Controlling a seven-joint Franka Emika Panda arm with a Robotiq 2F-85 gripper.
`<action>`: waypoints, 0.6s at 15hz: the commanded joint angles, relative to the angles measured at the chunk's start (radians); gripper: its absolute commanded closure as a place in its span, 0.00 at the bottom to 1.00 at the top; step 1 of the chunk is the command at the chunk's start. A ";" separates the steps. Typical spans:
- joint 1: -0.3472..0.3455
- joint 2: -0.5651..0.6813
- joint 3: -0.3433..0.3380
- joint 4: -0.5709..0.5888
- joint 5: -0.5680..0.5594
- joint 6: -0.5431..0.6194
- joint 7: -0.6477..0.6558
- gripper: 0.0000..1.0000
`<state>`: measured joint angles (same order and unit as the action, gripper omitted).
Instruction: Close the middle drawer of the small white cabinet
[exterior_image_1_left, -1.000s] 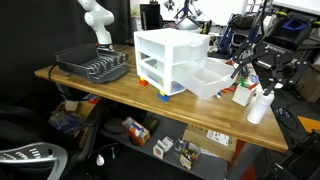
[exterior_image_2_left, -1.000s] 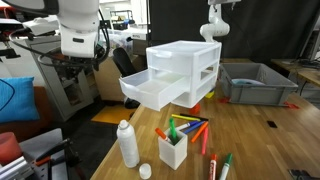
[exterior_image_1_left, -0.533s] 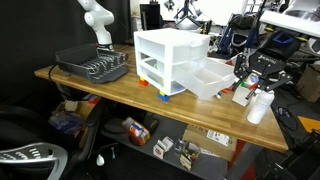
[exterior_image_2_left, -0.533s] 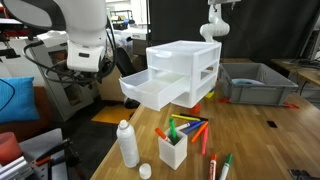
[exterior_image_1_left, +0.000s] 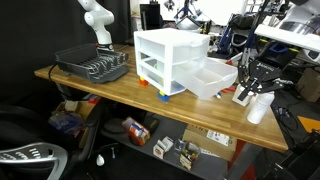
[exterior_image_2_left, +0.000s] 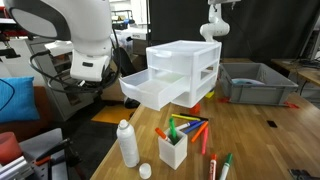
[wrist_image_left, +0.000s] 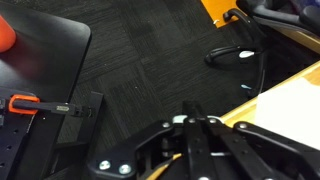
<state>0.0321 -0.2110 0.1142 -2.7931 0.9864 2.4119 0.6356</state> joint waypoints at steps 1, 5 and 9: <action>-0.019 0.021 -0.003 0.016 -0.111 0.008 0.063 1.00; -0.033 0.045 -0.010 0.070 -0.293 -0.012 0.166 1.00; -0.029 0.074 -0.023 0.133 -0.437 -0.039 0.238 1.00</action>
<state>0.0097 -0.1860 0.1003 -2.7143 0.6278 2.4092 0.8389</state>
